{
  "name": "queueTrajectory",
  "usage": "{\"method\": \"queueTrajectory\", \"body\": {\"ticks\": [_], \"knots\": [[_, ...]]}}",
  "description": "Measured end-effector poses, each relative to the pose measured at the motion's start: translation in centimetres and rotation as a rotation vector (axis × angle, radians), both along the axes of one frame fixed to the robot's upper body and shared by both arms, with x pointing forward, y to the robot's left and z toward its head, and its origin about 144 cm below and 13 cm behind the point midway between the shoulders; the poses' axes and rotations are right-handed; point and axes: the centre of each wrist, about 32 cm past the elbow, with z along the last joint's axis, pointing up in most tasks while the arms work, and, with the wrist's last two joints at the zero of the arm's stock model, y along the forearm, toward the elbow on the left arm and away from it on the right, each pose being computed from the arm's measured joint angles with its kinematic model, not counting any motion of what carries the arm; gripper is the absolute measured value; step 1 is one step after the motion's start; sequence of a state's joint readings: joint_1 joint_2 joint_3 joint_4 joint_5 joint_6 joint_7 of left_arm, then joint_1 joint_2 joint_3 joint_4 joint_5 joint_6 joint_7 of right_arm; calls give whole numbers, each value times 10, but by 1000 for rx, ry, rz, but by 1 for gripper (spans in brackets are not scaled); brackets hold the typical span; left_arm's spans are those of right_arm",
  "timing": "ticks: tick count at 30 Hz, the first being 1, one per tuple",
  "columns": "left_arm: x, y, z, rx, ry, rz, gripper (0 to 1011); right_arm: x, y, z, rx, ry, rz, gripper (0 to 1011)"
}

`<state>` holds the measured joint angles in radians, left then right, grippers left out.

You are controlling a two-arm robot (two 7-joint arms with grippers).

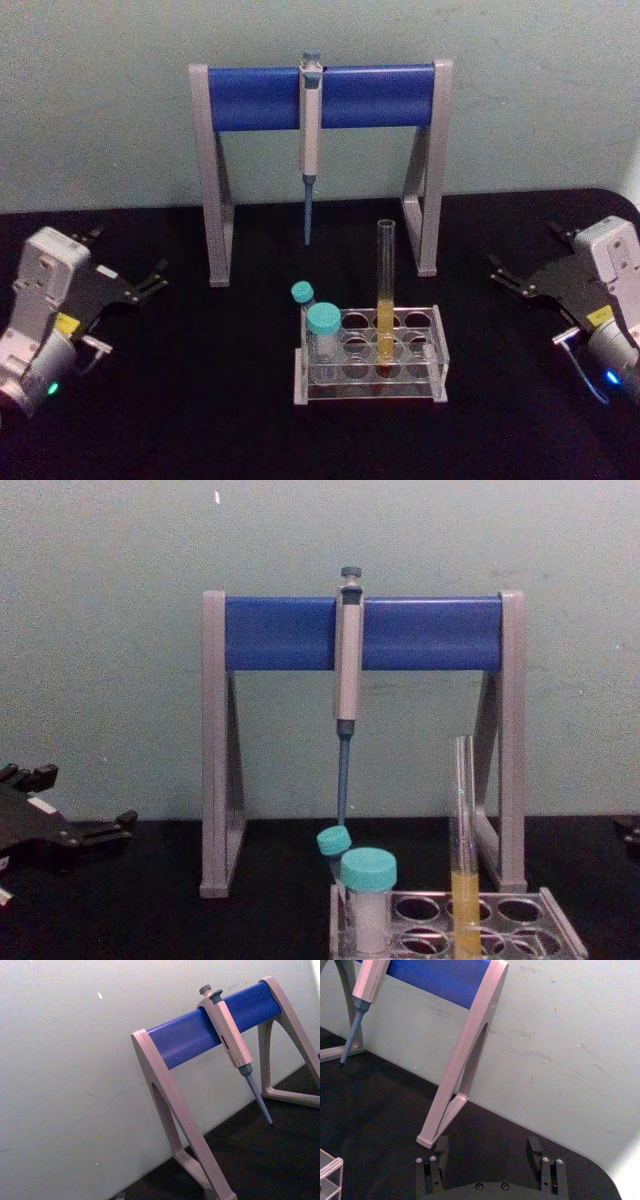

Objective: Pick up the test tube from the test tube rack, shake it, then place it back into the test tube rack.

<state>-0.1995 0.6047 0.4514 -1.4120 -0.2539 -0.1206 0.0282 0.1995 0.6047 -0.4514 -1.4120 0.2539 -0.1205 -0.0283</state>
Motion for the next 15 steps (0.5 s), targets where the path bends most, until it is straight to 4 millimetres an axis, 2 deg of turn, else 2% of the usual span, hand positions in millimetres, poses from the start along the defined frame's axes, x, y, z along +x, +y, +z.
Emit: {"method": "queueTrajectory", "body": {"ticks": [15], "knots": [[0, 0, 0, 0, 0, 0, 1010, 0, 0, 0, 0, 0, 0, 1000]]}}
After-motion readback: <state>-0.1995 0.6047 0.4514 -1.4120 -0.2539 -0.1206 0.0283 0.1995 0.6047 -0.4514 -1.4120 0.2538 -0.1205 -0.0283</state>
